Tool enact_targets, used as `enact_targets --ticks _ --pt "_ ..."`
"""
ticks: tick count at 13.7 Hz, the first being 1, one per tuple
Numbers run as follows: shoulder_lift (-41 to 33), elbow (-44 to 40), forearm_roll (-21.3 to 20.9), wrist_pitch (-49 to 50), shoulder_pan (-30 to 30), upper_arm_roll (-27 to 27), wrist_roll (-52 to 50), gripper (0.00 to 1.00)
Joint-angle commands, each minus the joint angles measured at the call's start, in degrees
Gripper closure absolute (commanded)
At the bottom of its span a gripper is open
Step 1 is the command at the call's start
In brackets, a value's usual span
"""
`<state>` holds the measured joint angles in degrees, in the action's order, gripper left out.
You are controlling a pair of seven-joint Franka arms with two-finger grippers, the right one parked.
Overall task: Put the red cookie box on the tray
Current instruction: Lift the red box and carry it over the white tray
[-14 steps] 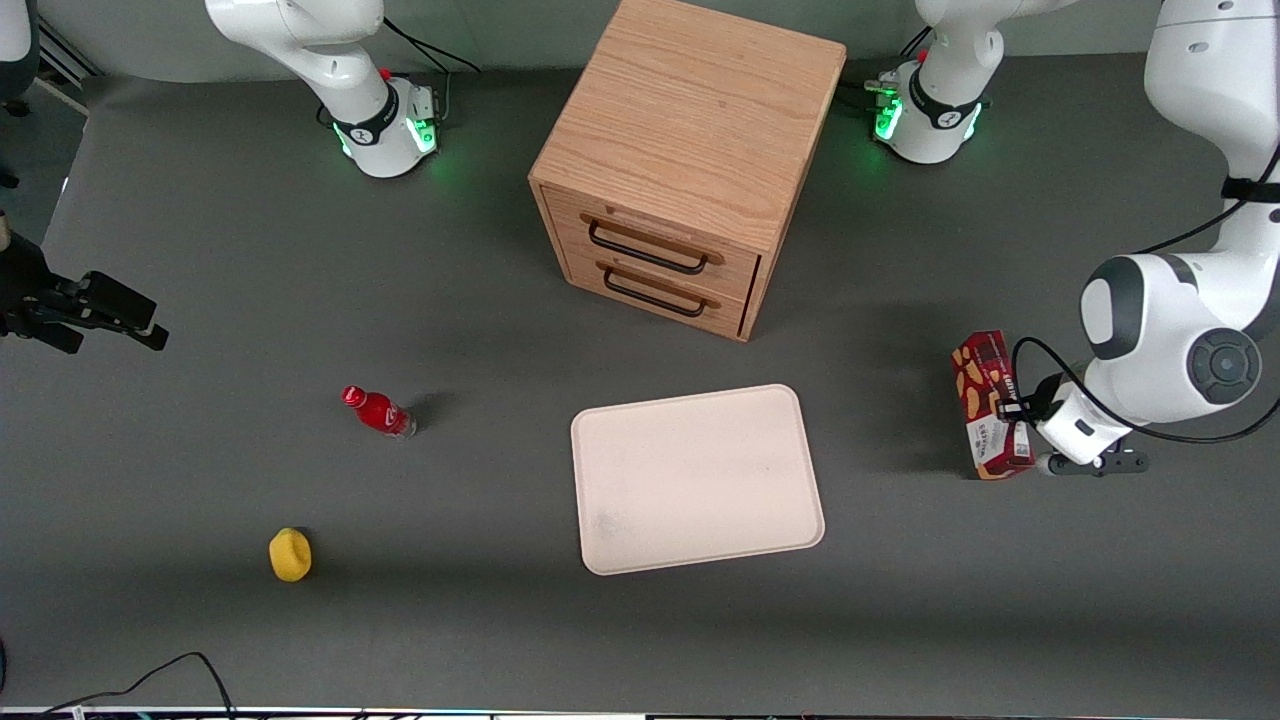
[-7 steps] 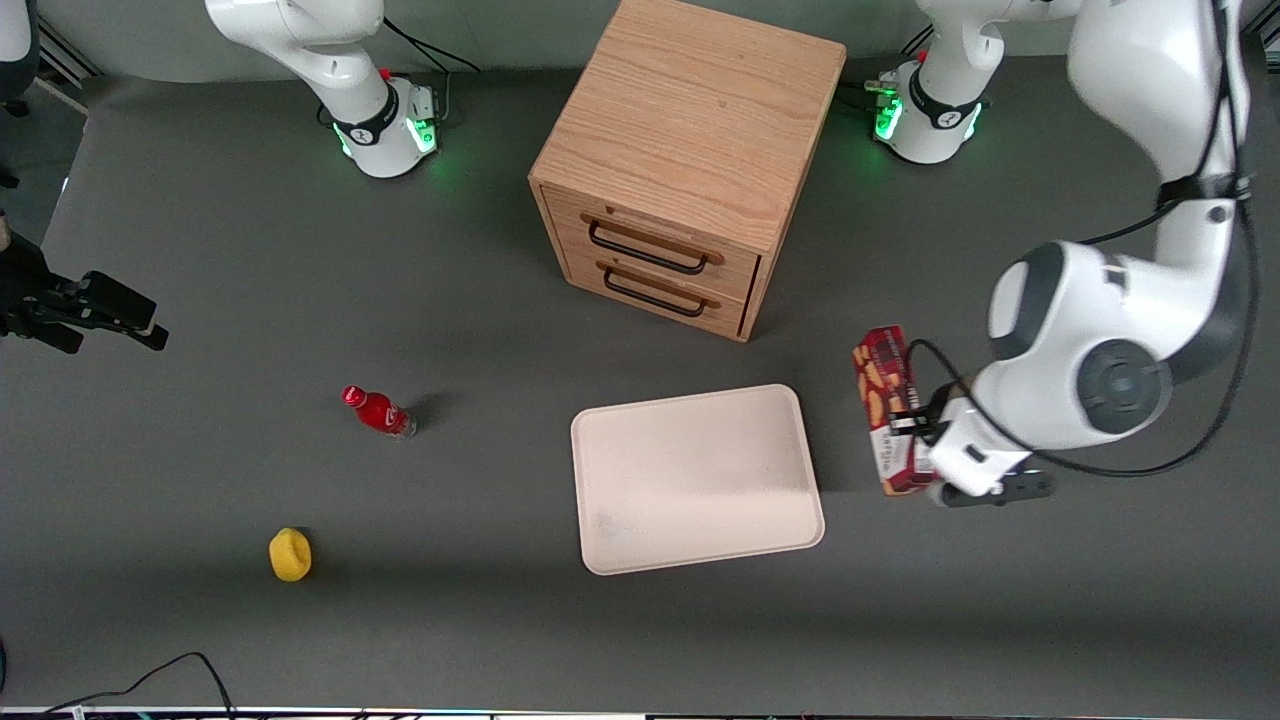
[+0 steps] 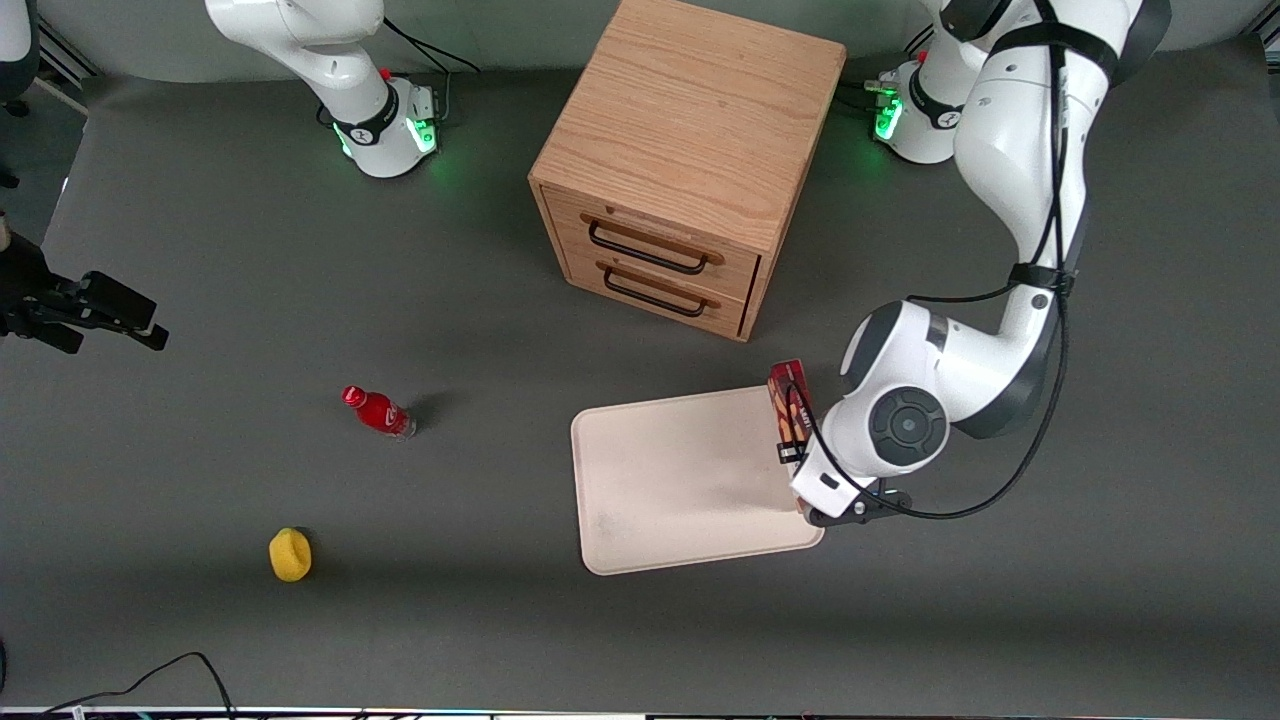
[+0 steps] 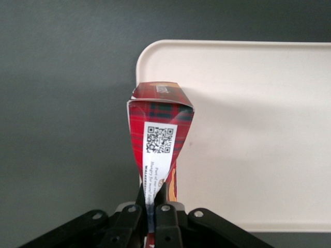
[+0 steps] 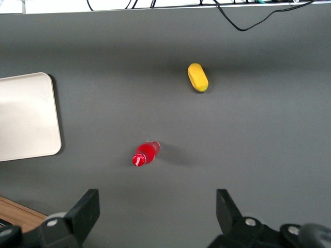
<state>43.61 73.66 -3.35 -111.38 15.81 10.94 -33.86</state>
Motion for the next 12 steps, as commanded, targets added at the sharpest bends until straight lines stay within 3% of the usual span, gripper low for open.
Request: enact_targets --ticks 1,7,8,9,12 --pt "2.7 -2.4 -1.8 -2.5 2.1 -1.0 -1.5 1.0" --pt "4.2 -2.3 -1.8 -6.0 2.1 -1.0 -3.3 0.98" --pt "4.1 -2.3 -2.0 -5.8 1.9 -1.0 -3.3 0.37" --pt "3.8 -2.2 -2.6 -5.4 2.1 -1.1 -3.4 0.0" --pt "1.9 -2.8 -3.0 -0.8 1.2 -1.1 -3.1 0.0"
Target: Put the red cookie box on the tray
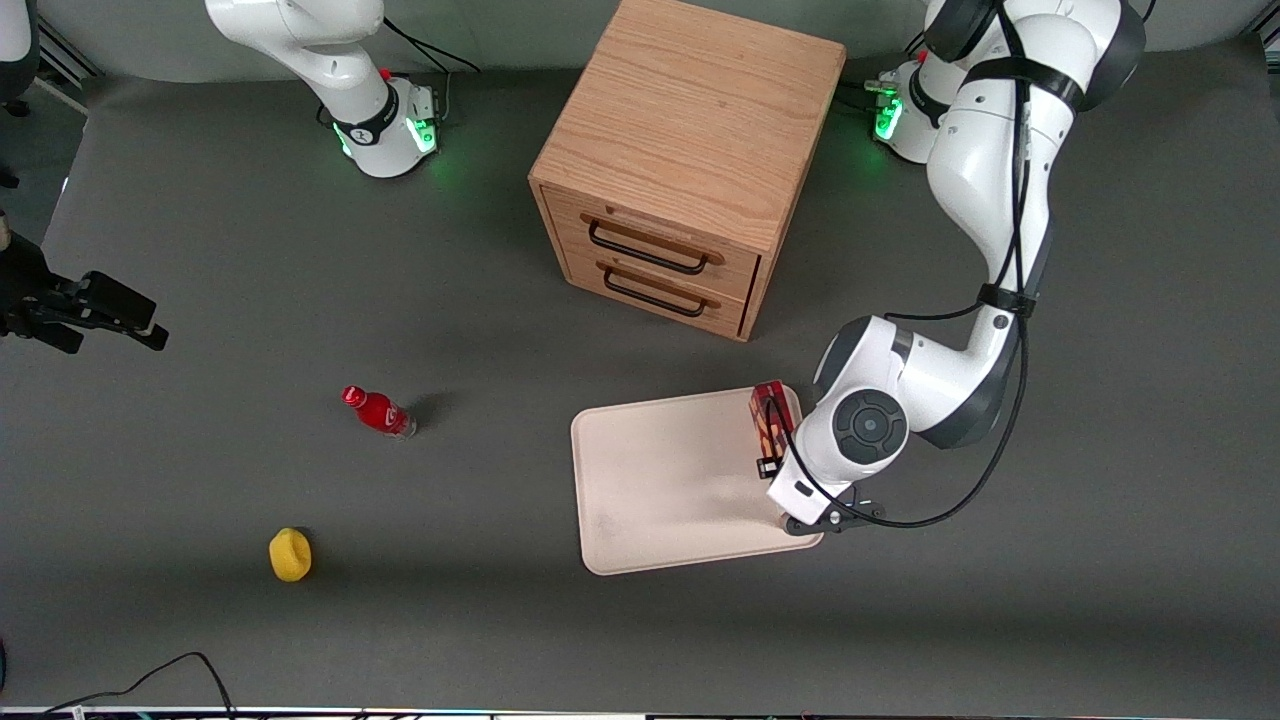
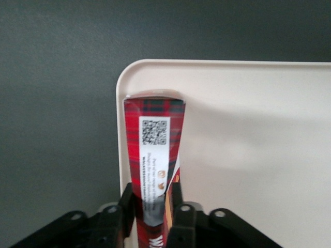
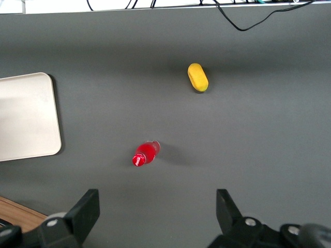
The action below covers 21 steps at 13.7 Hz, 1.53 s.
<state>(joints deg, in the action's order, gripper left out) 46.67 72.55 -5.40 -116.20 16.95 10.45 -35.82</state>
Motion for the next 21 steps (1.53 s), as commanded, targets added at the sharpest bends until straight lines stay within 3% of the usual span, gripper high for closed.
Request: enact_targets --ticks 1,4,7,9,12,14,18,21 --pt "-1.5 -3.9 -0.7 7.4 -0.4 -0.6 -1.1 0.0" --pt "-3.0 -10.0 -0.4 18.3 -3.5 0.0 -0.1 0.0" --pt "-9.3 -8.9 0.0 24.6 -7.7 -0.1 9.1 0.0" --pt "-14.1 -5.9 4.6 27.5 -12.6 -0.2 18.6 0.0" --pt "-23.1 3.4 4.8 27.3 -16.1 -0.7 23.6 0.0" --pt "-29.2 11.2 1.9 25.2 -17.8 -1.0 24.4 0.0" --pt "-46.5 34.7 2.6 10.8 -25.6 -1.0 33.9 0.0" --pt "-47.6 32.4 2.5 12.5 -25.7 -3.3 33.9 0.0"
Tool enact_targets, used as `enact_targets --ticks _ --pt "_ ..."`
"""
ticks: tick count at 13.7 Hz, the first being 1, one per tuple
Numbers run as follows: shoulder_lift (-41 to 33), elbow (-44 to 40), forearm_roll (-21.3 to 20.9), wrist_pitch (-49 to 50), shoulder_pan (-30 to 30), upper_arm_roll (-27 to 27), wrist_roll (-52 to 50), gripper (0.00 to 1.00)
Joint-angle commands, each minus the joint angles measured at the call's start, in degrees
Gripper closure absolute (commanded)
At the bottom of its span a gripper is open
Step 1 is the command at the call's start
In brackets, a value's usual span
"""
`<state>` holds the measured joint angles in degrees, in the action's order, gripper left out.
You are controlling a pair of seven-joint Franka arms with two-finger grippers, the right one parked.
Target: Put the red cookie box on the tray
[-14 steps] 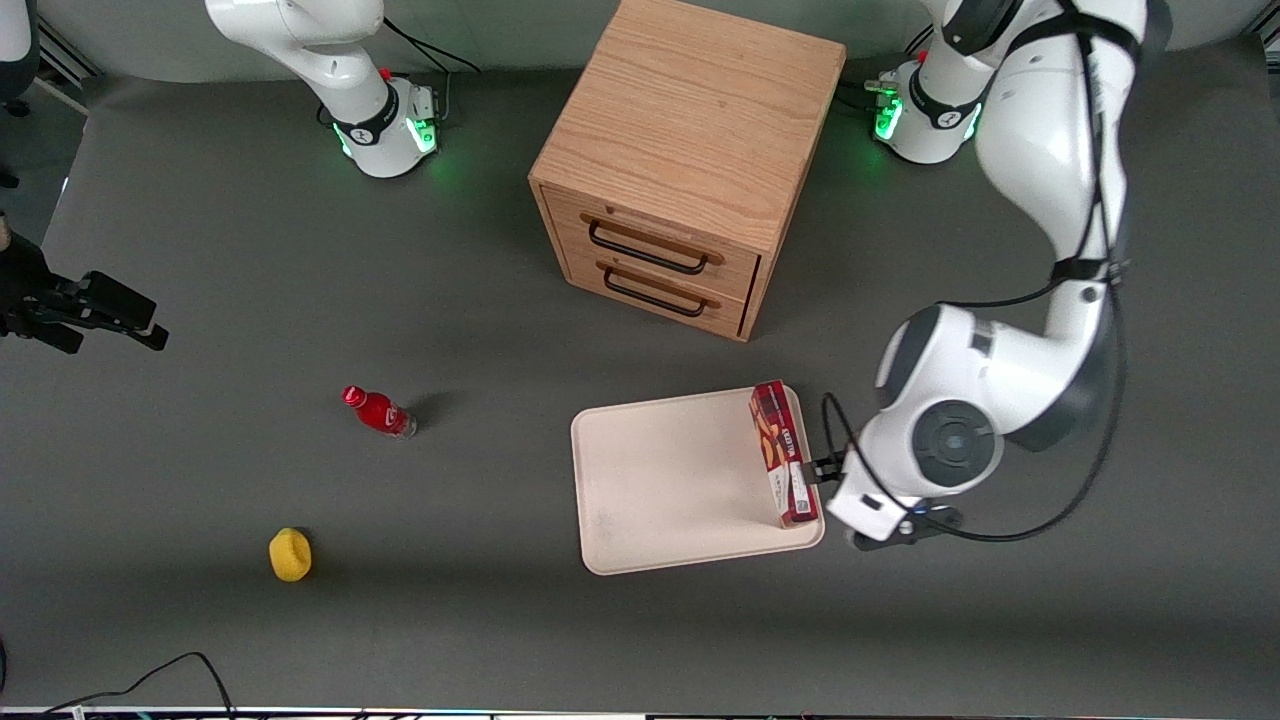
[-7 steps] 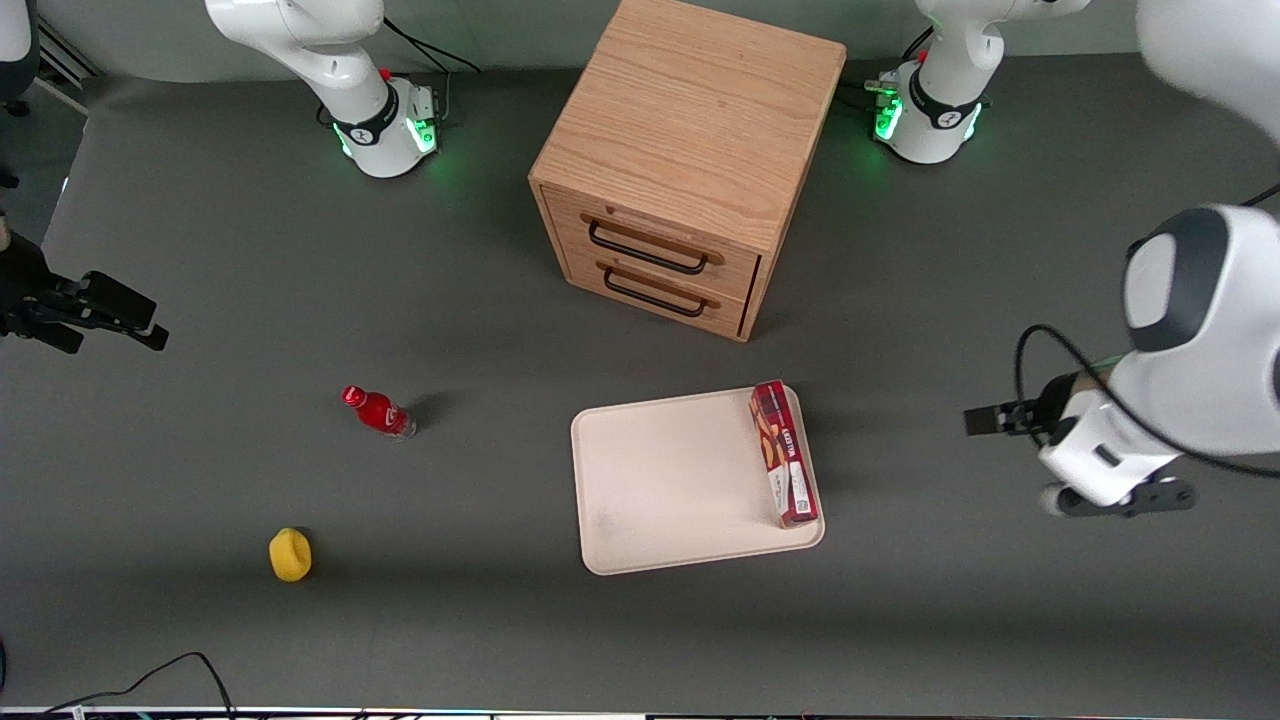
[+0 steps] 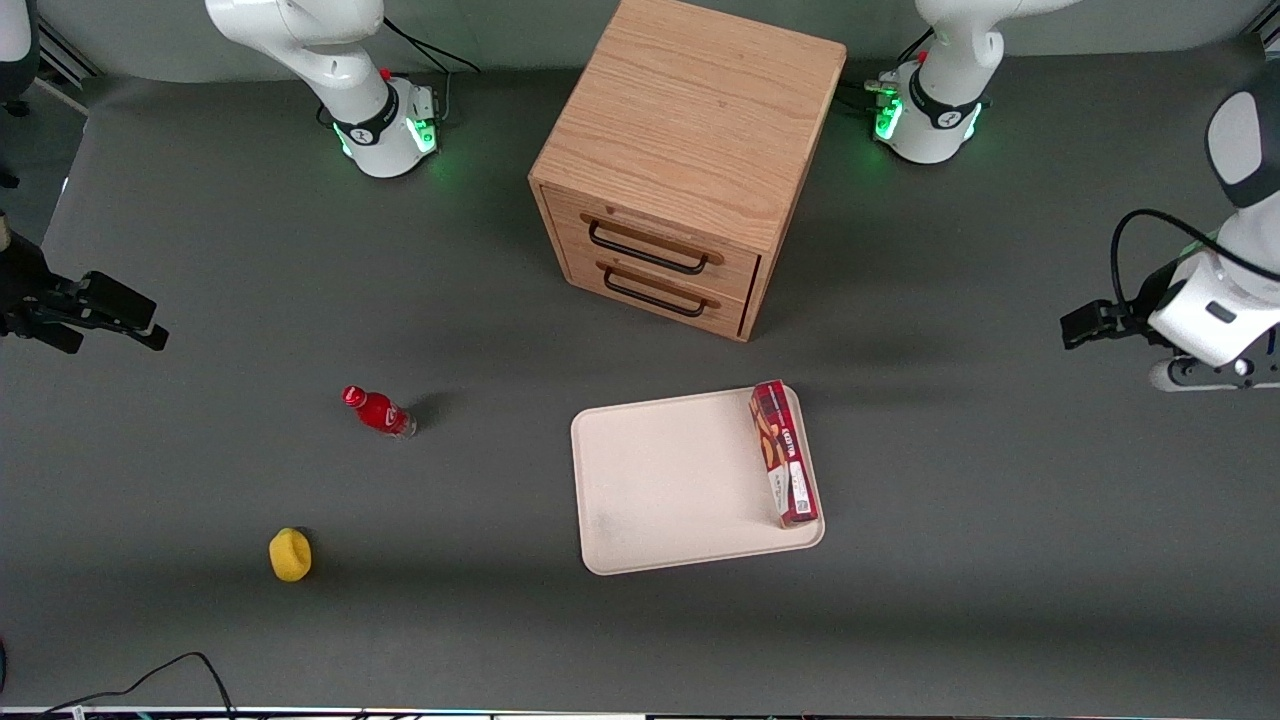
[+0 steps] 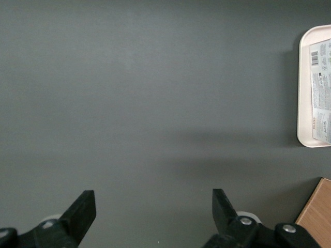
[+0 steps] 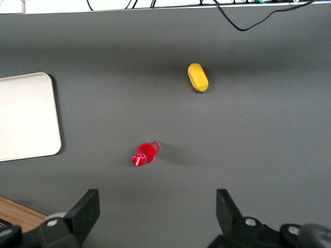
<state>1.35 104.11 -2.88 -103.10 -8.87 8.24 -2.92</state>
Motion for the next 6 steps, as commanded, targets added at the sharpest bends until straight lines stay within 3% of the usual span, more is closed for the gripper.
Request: enact_targets --ticks 1,6 --pt "-1.2 -1.0 -0.1 0.2 0.6 -1.1 1.1 0.0" --pt "2.3 -6.5 0.0 4.7 1.3 -1.0 1.2 0.0"
